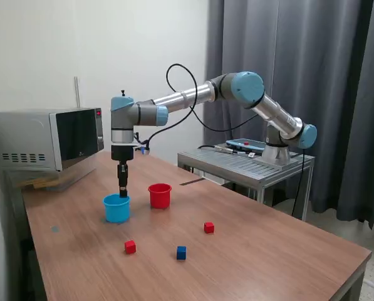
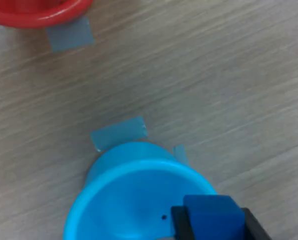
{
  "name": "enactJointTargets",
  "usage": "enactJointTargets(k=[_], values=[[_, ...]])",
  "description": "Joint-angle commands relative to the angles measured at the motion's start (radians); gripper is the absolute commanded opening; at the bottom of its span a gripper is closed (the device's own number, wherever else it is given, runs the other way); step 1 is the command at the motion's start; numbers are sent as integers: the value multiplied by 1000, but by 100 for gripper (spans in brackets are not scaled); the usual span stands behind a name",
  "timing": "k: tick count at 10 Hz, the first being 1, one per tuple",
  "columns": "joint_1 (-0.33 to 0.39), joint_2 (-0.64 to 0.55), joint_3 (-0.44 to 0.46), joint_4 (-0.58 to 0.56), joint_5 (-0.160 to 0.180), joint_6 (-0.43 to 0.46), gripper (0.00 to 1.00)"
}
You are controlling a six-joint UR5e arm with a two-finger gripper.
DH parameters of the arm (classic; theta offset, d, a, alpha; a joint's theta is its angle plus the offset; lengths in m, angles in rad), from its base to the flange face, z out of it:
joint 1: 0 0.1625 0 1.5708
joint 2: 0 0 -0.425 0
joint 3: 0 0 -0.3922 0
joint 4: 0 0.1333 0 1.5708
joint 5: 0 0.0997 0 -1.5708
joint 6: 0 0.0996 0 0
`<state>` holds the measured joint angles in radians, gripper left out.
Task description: Place red objects in the red bin, and blue objects in the blue bin.
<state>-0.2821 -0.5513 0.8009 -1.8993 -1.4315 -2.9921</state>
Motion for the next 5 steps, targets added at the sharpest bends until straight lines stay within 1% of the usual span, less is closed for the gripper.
enactJointTargets(k=[1,2,3,5], values=[[-6,7,-3,2,-4,5,0],[-14,7,-3,2,-9,7,0],[-14,7,-8,2,-24,7,0],[-14,8,-17,2,-32,2,0]])
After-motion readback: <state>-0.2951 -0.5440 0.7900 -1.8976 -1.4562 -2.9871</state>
